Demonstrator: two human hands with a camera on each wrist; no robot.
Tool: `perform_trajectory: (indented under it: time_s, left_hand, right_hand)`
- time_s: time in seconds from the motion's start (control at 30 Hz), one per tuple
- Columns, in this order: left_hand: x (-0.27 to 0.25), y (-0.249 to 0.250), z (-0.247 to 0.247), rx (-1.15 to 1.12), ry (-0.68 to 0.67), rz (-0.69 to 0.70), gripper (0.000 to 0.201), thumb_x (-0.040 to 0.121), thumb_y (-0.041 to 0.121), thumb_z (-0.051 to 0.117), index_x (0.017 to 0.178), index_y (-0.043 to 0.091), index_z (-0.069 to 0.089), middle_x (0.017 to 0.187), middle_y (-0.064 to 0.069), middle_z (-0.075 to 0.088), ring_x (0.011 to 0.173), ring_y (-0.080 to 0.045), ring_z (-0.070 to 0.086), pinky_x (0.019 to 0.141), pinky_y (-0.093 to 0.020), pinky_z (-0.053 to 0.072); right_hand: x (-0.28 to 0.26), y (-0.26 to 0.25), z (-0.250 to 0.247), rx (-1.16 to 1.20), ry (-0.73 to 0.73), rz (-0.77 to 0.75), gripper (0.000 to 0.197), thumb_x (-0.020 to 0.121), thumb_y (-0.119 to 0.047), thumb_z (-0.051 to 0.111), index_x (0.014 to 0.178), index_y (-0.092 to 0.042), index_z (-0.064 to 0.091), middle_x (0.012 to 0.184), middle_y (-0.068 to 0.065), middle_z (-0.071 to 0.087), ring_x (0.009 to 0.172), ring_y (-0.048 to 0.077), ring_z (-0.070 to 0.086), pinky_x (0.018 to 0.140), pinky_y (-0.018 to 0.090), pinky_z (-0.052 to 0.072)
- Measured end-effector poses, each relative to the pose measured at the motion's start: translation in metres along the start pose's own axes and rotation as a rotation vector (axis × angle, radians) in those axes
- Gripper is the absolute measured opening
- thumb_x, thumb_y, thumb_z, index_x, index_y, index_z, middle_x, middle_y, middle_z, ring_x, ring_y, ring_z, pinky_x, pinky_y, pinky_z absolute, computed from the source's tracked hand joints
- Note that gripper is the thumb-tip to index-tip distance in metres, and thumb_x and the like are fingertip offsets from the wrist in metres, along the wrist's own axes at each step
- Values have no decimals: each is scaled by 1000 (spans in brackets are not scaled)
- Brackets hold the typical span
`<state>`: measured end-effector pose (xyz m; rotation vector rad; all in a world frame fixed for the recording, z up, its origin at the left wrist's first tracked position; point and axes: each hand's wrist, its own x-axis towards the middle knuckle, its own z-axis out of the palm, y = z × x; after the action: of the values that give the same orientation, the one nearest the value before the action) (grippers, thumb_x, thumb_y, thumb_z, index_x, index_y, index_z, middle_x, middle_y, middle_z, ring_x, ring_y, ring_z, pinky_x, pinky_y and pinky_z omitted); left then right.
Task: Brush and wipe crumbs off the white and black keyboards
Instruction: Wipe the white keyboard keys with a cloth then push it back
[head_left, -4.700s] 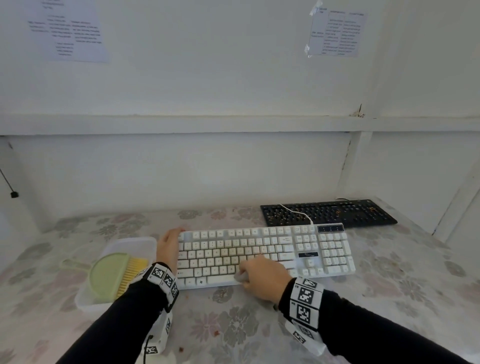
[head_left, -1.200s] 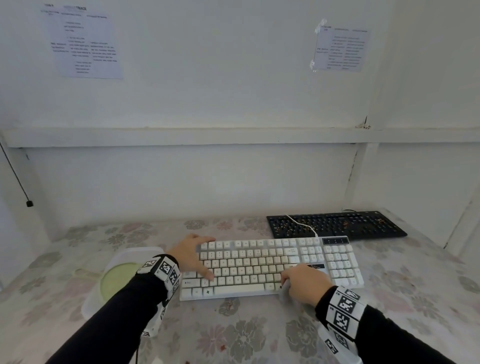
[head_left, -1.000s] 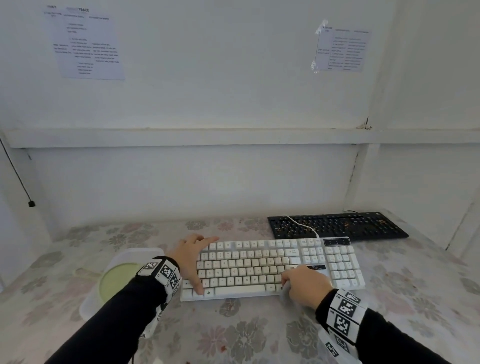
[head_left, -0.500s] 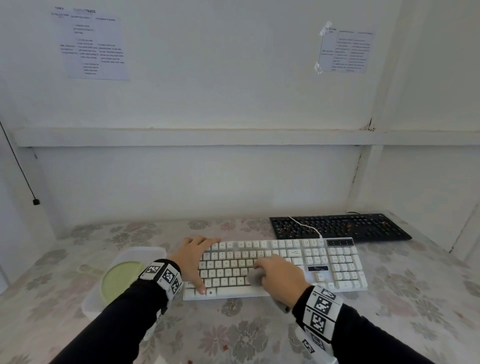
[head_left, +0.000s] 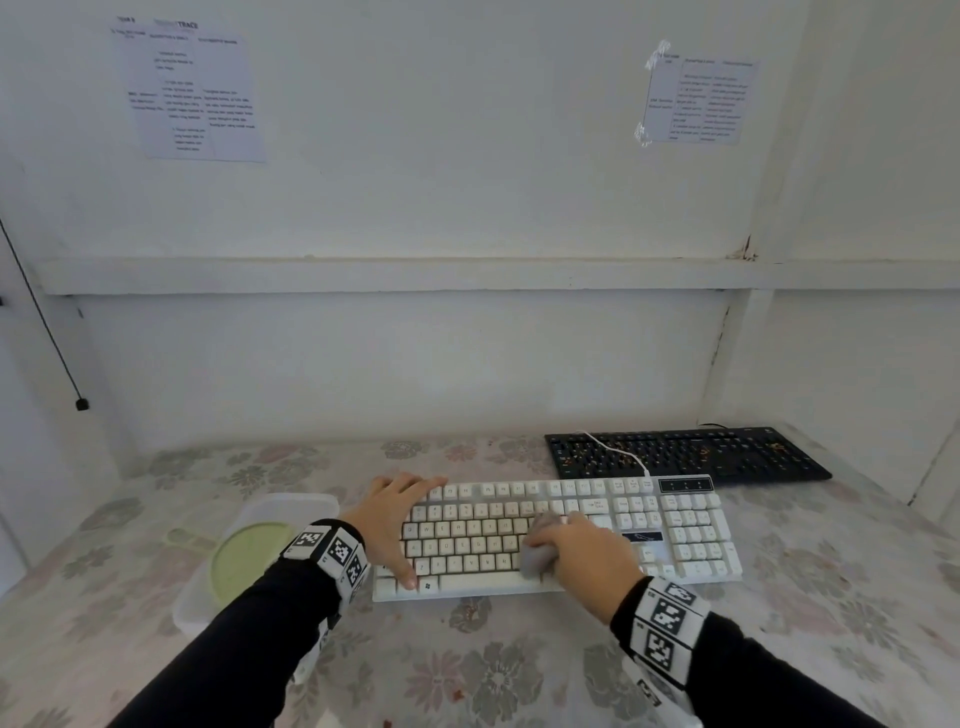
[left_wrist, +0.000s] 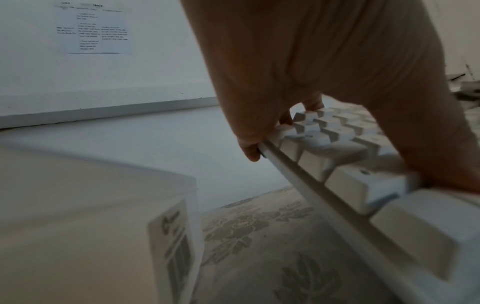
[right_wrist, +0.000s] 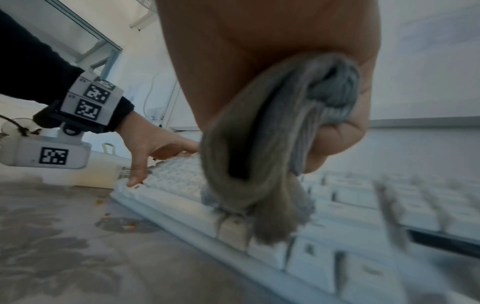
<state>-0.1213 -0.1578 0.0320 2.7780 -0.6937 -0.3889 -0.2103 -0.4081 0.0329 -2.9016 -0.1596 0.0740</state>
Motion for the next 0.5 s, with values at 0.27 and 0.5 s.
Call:
perform_trajectory:
  time_s: [0.27, 0.5]
  left_hand:
    - [1, -4, 1, -9, -12, 12, 136, 29, 66, 69, 148, 34, 10, 149, 3, 22, 135, -26, 15, 111, -53, 21]
    - [1, -4, 0, -17, 0, 25, 138, 25, 71, 61, 148, 32, 13, 148, 3, 24, 135, -23, 14, 112, -49, 19]
  right_hand:
    - [12, -19, -2, 43, 121, 9, 27, 95, -20, 40, 116, -25, 56, 126, -3, 48, 98, 17, 60, 84, 30, 52]
    - [25, -42, 17, 18, 81, -117, 35, 96, -20, 39, 127, -32, 49, 130, 1, 46, 101, 21, 57, 86, 34, 49]
